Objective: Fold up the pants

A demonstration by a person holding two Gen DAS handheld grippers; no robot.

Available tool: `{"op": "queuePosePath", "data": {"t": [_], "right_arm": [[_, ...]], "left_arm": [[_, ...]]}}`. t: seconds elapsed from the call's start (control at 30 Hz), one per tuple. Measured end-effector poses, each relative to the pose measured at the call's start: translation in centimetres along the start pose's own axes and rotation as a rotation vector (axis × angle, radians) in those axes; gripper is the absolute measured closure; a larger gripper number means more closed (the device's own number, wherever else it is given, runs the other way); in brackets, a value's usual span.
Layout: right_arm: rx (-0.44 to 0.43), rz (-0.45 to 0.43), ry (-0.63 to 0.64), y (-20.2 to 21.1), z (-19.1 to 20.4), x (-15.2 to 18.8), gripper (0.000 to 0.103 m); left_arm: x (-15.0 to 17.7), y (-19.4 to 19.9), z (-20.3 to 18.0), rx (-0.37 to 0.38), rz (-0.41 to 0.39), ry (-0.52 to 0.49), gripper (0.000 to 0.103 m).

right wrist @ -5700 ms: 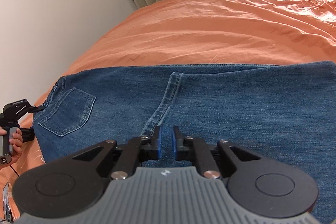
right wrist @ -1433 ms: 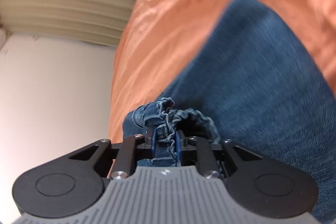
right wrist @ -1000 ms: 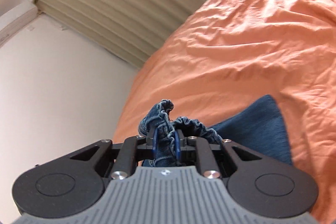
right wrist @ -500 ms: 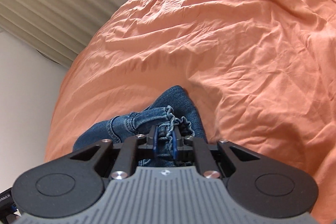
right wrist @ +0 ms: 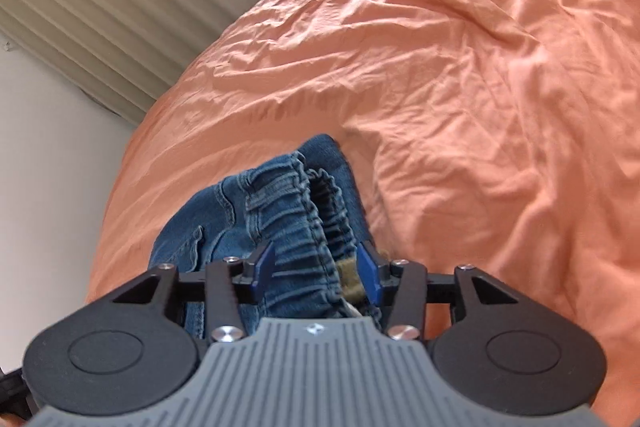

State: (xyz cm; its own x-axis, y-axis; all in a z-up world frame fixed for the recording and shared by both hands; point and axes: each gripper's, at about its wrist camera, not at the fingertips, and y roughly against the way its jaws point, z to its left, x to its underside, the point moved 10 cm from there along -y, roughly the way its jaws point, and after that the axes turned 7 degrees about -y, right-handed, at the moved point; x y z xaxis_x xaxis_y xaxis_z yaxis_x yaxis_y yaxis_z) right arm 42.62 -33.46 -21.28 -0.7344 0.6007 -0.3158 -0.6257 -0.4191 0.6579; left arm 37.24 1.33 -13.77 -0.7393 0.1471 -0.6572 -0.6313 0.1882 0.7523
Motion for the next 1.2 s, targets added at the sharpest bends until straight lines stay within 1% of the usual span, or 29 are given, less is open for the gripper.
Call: {"op": "queuePosePath", "data": {"t": [0.03,0.07,0.17,0.2,0.27,0.33,0.37,0.47,0.53,0.57,0.6,0.63,0.7,0.73,0.77,0.83,0.87,0.97,1.07,1.13,1.2], "right_arm": [[-0.001,0.011,-0.028,0.3,-0.6,0.5,0.059],[-0.009,0.022,-0.053,0.7,-1.1,1.0,0.058],[-0.063,0.063,-0.119,1.4,-2.0,2.7,0.053],[-0.073,0.077,-0.145,1.2,-2.3,3.0,0.053],[-0.111,0.108,-0.206,0.4,-2.7,3.4,0.054],[-0.145,0.125,-0.262,-0.4,-2.8,3.7,0.06],[-0.148,0.12,-0.274,-0.6,-2.7,3.8,0.065],[-0.104,0.08,-0.24,-0.8,-2.6,3.8,0.084],[-0.088,0.07,-0.204,-1.0,-2.5,3.8,0.086],[-0.085,0.069,-0.194,-1.1,-2.4,3.8,0.086],[-0.087,0.07,-0.193,-1.2,-2.4,3.8,0.086],[-0.092,0.072,-0.198,-1.3,-2.5,3.8,0.086],[-0.1,0.081,-0.216,-1.4,-3.0,3.6,0.087],[-0.102,0.083,-0.222,-1.3,-3.0,3.6,0.087],[-0.103,0.083,-0.225,-1.4,-3.1,3.6,0.087],[-0.093,0.079,-0.22,-1.3,-3.1,3.6,0.088],[-0.087,0.078,-0.217,-1.3,-3.2,3.6,0.088],[-0.073,0.086,-0.223,-1.7,-3.5,3.7,0.089],[-0.06,0.089,-0.221,-2.0,-3.7,3.8,0.09],[-0.054,0.092,-0.214,-2.3,-3.9,4.0,0.09],[-0.049,0.092,-0.209,-2.6,-4.0,4.1,0.091]], "left_arm": [[0.6,0.5,-0.3,-0.005,-0.001,-0.026,0.044],[1.2,0.9,-0.5,-0.007,-0.004,-0.046,0.04],[3.0,2.0,-1.1,0.008,-0.005,-0.101,0.032],[3.6,2.2,-1.3,0.011,0.001,-0.119,0.03],[5.0,2.1,-1.8,0.012,0.032,-0.175,0.029],[6.6,1.9,-2.2,-0.007,0.073,-0.23,0.029],[7.3,1.7,-2.2,-0.023,0.088,-0.258,0.029],[9.2,0.7,-2.1,-0.084,0.121,-0.305,0.029],[10.0,0.0,-2.0,-0.124,0.129,-0.333,0.031],[10.1,-0.2,-1.8,-0.17,0.122,-0.351,0.032],[10.1,-0.5,-1.5,-0.222,0.122,-0.367,0.038],[10.1,-0.7,-1.4,-0.247,0.122,-0.378,0.043],[10.1,-1.0,-1.5,-0.232,0.134,-0.393,0.06],[10.2,-0.9,-2.0,-0.223,0.146,-0.429,0.081],[10.1,-0.6,-2.5,-0.246,0.141,-0.488,0.084],[9.8,0.3,-3.4,-0.286,0.119,-0.607,0.085],[10.0,0.5,-3.6,-0.284,0.13,-0.636,0.086],[11.2,-0.2,-3.3,-0.267,0.176,-0.662,0.087],[12.8,-2.2,-3.3,-0.272,0.211,-0.667,0.087],[13.6,-3.2,-2.8,-0.266,0.222,-0.625,0.087],[13.6,-3.5,-2.5,-0.256,0.223,-0.578,0.087]]}}
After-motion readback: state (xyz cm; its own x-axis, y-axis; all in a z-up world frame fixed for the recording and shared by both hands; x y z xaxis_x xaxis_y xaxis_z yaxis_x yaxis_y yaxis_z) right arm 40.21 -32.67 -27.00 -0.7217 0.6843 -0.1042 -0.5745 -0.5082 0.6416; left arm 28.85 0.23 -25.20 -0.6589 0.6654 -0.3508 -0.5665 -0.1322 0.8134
